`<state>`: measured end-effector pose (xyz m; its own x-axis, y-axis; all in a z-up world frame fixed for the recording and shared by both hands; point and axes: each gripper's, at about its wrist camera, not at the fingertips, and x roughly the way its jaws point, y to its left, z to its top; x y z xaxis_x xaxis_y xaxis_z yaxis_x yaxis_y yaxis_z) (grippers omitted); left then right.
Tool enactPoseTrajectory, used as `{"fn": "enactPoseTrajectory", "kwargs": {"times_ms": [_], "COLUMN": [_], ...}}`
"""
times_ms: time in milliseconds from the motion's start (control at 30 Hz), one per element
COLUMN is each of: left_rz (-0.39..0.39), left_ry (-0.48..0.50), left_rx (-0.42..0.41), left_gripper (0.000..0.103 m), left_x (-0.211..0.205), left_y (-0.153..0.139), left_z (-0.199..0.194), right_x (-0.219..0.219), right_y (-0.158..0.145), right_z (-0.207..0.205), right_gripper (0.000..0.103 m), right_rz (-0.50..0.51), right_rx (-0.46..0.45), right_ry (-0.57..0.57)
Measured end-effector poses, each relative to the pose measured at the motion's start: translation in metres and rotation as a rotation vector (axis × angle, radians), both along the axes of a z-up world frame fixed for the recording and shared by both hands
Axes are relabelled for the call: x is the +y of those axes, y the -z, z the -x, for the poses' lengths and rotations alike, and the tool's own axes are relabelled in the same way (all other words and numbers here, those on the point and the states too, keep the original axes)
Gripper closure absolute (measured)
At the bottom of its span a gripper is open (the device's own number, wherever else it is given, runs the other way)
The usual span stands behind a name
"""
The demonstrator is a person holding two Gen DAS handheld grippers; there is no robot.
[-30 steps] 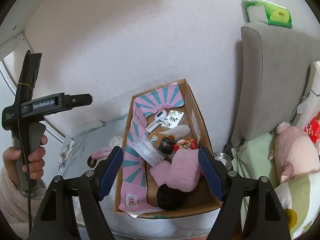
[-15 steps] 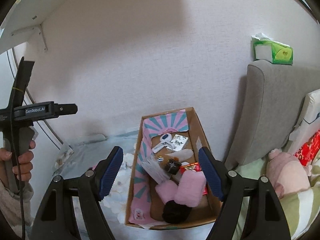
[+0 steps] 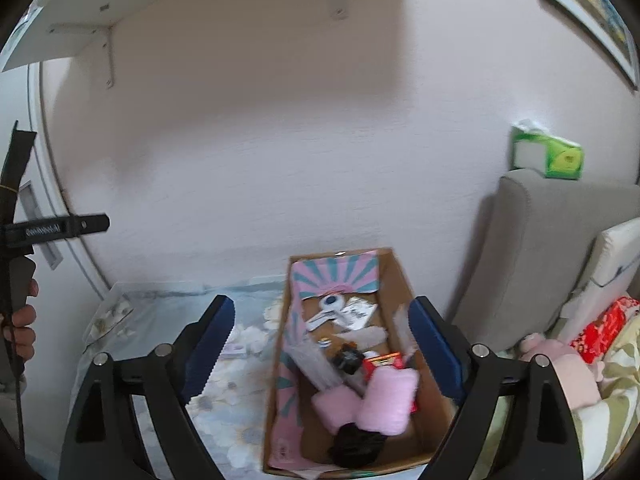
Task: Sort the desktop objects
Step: 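Open both tools and move them back over the floral cushion, then grasp the brown hair tie with the left tool while the right tool grasps the pink UNMV box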
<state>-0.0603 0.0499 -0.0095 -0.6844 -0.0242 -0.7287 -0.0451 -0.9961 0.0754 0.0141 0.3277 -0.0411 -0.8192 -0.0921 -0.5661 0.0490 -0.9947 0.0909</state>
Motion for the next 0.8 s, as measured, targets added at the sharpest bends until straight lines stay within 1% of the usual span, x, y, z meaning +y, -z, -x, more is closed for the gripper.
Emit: {"fn": "enactPoseTrajectory", "kwargs": {"times_ms": [100, 167, 233, 300, 367, 533, 633, 733, 800], "left_rz": [0.04, 0.031, 0.021, 0.017, 0.03, 0.018, 0.023, 0.026, 0.019], "left_ry": [-0.043, -0.042, -0.044, -0.022, -0.017, 0.041, 0.081, 0.131, 0.172], "left_rx": [-0.037, -0.092, -0.13, -0.154, -0.164, -0.221, -0.244, -0.268, -0.292], "left_gripper": [0.001, 0.001, 0.001, 0.001, 0.001, 0.001, 0.001, 0.001, 0.001], "left_x": [-0.016, -0.026, -0.035, -0.041, -0.043, -0.045, -0.04, -0.034, -0.032], "left_y": [0.015, 0.03, 0.043, 0.055, 0.065, 0.094, 0.113, 0.134, 0.151], "left_z": [-0.002, 0.0, -0.001, -0.003, -0.007, -0.005, -0.001, 0.008, 0.016], "right_x": [-0.014, -0.026, -0.037, -0.052, -0.066, -0.094, -0.112, -0.124, -0.131], "right_y": [0.007, 0.012, 0.017, 0.022, 0.027, 0.045, 0.057, 0.065, 0.073], "right_z": [0.01, 0.017, 0.023, 0.031, 0.042, 0.066, 0.076, 0.087, 0.099], "right_gripper": [0.016, 0.016, 0.016, 0.016, 0.016, 0.016, 0.016, 0.016, 0.016], "right_rz": [0.026, 0.032, 0.038, 0.047, 0.057, 0.068, 0.04, -0.024, -0.087], "right_rx": [-0.058, -0.097, -0.13, -0.165, -0.199, -0.289, -0.335, -0.376, -0.413], "right_ry": [-0.06, -0.1, -0.143, -0.195, -0.24, -0.282, -0.316, -0.408, -0.502]}}
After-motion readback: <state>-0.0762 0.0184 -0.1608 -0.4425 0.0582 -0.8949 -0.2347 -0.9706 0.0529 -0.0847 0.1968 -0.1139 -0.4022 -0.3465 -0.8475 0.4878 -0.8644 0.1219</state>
